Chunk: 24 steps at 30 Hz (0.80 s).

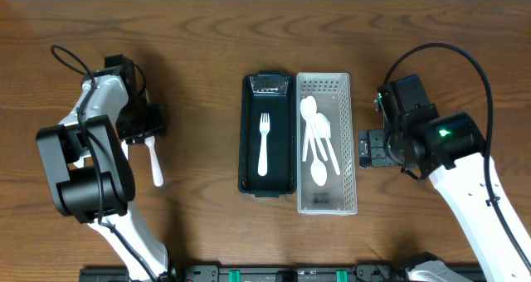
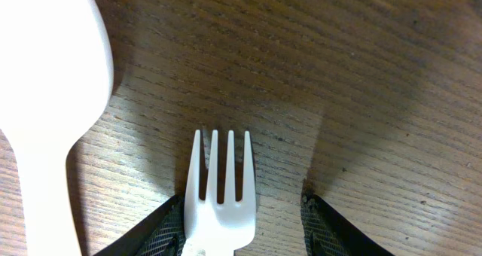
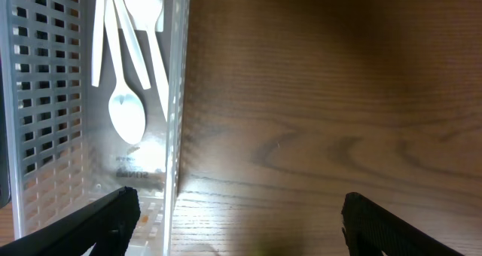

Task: Pack container
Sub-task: 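Lower left gripper onto a white fork and grasp it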

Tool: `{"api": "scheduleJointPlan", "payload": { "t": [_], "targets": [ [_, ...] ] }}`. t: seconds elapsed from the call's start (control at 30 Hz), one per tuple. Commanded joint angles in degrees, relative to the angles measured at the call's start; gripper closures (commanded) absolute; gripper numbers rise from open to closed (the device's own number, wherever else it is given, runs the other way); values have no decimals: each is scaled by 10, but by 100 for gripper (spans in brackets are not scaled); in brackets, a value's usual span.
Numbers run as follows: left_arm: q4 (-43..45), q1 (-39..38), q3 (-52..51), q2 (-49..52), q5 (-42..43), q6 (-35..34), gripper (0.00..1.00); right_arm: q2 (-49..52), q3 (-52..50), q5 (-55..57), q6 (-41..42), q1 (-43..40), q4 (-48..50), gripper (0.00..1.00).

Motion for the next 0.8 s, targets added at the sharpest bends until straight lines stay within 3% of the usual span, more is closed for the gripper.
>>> {"api": "scheduleJointPlan", "payload": {
  "t": [0.0,0.27,0.37,0.47,0.77],
  "targets": [
    [-5,2,-7,10,6,1,49,-2,-3,6,-7,-8,0,11],
    [-12,2,-8,10,5,1,56,-2,-3,6,-7,-8,0,11],
    [-12,2,-7,10,5,1,67,-2,-3,6,-7,-8,0,11],
    [-14,2,-7,10,5,1,72,-2,-3,6,-7,-8,0,11],
    [-14,1,-7,10,5,1,79,-2,-3,6,-7,-8,0,11]
  ]
}}
